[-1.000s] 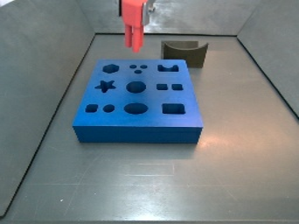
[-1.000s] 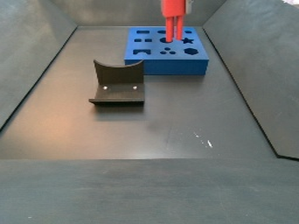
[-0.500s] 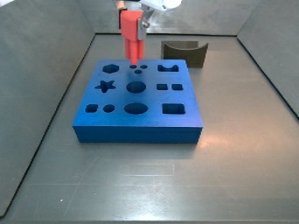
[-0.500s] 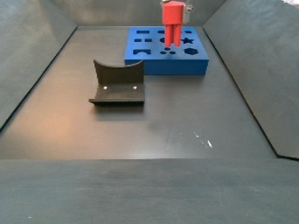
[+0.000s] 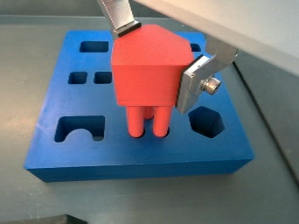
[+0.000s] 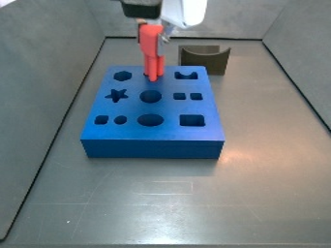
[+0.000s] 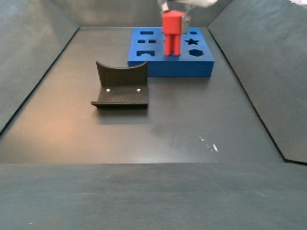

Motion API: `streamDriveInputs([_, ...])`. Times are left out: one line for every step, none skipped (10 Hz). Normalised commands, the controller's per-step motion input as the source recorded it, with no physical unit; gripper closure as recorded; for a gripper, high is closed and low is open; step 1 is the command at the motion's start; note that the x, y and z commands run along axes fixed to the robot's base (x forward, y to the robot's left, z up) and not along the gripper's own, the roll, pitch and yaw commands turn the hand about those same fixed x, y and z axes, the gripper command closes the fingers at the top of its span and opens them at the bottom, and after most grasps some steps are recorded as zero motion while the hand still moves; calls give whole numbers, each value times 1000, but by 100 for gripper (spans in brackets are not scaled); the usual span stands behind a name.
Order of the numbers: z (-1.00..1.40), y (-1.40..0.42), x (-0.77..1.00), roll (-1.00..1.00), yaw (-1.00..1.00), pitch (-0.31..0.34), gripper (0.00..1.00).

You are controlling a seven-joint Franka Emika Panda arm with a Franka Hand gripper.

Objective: Insert the 3 prong object.

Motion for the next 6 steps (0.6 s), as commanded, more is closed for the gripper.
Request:
streamDriveInputs([-251, 0, 6, -26, -51, 0, 100])
streamDriveInputs([-360, -11, -6, -56, 0, -50, 100])
streamDriveInputs([-460, 0, -14, -21, 63, -106, 100])
streamDriveInputs([-463, -34, -37, 4, 51, -129, 100])
streamDriveInputs([-406, -43, 0, 57, 0, -67, 100])
streamDriveInputs([-366, -63, 0, 91, 0, -34, 100])
